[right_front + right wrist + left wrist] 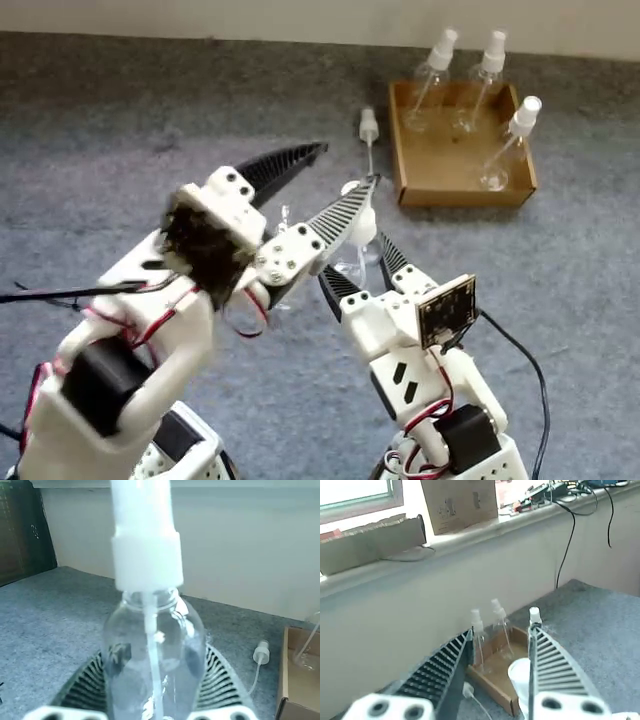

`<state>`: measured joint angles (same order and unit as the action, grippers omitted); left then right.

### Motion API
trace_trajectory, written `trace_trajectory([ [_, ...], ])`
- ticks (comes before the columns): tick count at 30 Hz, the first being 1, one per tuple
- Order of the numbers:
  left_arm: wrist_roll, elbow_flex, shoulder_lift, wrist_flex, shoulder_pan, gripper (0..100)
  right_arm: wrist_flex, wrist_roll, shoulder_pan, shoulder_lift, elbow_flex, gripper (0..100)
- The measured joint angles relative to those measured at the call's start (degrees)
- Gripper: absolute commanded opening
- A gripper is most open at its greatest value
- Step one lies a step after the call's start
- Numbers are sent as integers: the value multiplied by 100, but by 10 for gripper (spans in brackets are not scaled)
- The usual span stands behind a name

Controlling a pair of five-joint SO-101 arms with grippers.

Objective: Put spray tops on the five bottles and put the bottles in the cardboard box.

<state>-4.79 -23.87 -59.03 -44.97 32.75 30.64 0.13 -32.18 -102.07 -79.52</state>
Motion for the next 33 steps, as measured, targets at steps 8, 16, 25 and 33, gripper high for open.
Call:
trace_trajectory([
  [8, -9, 1556, -97, -782, -35, 178, -18, 281, 0, -18, -281, 5],
  [16, -9, 870, -97, -2057, -1415, 178, -1240, 1284, 1231, -18, -281, 5],
  [25, -9, -1705, -26, -2180, -3086, 178, -1591, 1143, 2013, 1890, 501, 5],
  [33, -9, -3815, -26, -642, -3587, 178, -1635, 1020, 2180, 5811, 3262, 5],
])
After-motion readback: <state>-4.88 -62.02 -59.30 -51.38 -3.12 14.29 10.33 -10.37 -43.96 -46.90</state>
